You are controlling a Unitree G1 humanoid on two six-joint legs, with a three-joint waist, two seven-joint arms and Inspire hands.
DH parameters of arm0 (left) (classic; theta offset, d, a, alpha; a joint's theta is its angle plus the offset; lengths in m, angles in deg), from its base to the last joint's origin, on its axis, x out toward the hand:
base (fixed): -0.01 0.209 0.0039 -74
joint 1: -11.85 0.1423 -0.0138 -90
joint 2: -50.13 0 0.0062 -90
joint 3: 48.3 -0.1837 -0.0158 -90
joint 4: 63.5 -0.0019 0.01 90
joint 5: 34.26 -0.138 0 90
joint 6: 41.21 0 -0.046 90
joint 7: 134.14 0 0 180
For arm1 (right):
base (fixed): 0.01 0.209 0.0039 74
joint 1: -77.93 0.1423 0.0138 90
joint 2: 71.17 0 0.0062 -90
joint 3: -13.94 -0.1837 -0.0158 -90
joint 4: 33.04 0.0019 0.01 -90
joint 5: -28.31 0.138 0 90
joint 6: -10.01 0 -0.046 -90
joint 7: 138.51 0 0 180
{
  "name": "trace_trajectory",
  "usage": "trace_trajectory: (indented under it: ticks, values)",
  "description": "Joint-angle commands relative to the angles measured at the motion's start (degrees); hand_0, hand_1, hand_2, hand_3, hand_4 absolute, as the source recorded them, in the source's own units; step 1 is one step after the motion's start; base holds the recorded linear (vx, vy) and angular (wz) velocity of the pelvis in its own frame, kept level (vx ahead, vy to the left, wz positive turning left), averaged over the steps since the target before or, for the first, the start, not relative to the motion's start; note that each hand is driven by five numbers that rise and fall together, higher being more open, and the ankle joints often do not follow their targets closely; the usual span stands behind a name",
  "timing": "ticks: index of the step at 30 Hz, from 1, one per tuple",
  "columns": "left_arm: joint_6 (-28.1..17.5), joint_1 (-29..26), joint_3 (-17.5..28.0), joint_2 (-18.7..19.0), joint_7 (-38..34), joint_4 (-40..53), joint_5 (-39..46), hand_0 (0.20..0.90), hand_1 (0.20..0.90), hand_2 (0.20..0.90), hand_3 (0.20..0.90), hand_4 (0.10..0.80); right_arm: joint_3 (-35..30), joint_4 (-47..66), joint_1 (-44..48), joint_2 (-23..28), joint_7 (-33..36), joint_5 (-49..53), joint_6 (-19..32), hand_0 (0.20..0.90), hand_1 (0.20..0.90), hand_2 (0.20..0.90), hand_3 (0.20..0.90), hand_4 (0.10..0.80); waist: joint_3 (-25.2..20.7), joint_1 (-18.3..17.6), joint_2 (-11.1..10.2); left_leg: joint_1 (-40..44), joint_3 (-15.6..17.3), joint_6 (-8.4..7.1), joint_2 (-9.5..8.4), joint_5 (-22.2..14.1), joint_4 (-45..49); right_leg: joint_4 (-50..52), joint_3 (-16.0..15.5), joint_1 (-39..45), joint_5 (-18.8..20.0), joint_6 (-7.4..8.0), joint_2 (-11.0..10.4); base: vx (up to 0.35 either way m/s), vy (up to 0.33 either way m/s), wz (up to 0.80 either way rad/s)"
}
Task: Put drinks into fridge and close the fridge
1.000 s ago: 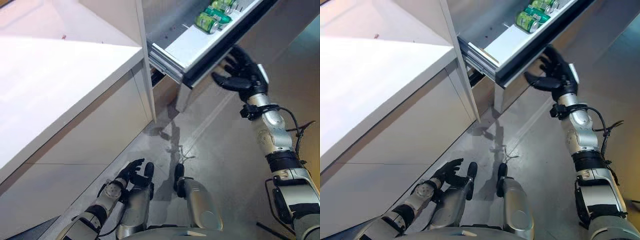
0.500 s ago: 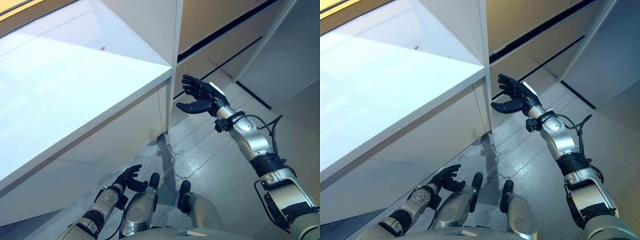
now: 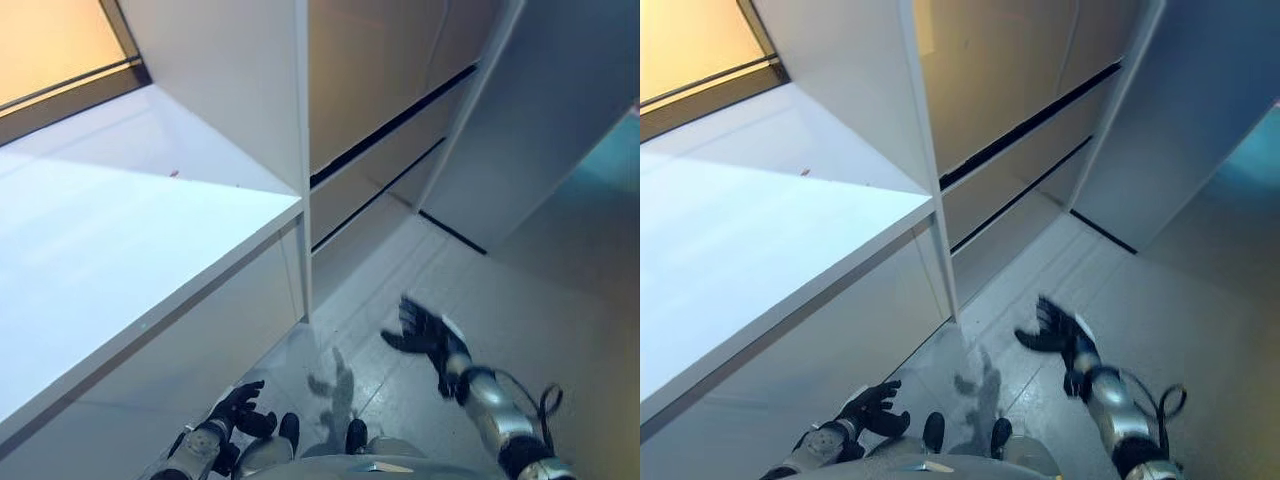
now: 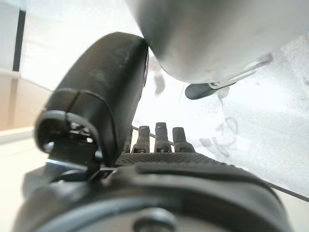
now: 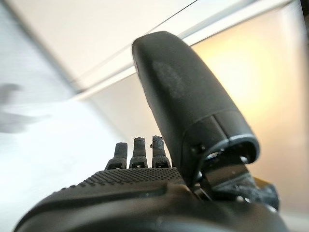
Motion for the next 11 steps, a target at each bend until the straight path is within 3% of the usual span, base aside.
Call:
trace_trajectory:
  ticks: [1,3,8,11]
  values:
    - [-3.0,0.9,0.9,-2.7,3.2,-3.0,2.9,0.900,0.900,0.900,0.900,0.800,-0.4,-4.6,3.3,-1.7,-6.0,-0.8,2.9,0.900,0.900,0.900,0.900,0.800,-2.4,0.6,-0.3,0.4,5.4,2.03,-2.03,-1.4,-1.5,-3.6,3.6,0.9,4.1,3.37,-0.4,-0.041,-0.018,-0.05]
    - [-3.1,0.3,2.5,-3.3,3.9,-4.8,3.8,0.900,0.900,0.900,0.900,0.800,-1.5,-12.2,3.5,-3.2,-8.5,-1.6,0.2,0.900,0.900,0.900,0.900,0.800,-3.3,0.9,-0.1,0.8,5.6,1.91,-2.00,-1.0,-2.3,-4.7,3.4,1.6,4.5,3.28,-0.2,-0.043,-0.020,-0.07]
    - [-1.2,0.0,6.2,-4.6,6.5,-8.0,6.8,0.900,0.900,0.900,0.900,0.800,-4.7,-20.7,2.7,-5.7,-3.2,-1.2,-11.1,0.900,0.900,0.900,0.900,0.800,-5.0,0.9,0.6,1.8,5.9,1.74,-1.78,-0.3,-3.7,-4.7,3.0,2.4,4.2,3.00,0.1,-0.030,-0.013,-0.13]
    - [-1.5,-0.1,7.4,-4.8,8.0,-8.7,7.5,0.900,0.900,0.900,0.900,0.800,-5.0,-23.8,1.8,-6.4,-6.8,-4.4,-15.4,0.900,0.900,0.900,0.900,0.800,-5.7,0.5,1.1,2.8,6.4,1.56,-1.52,-0.1,-4.4,-5.0,2.7,3.2,4.1,2.87,0.3,-0.003,0.000,-0.01]
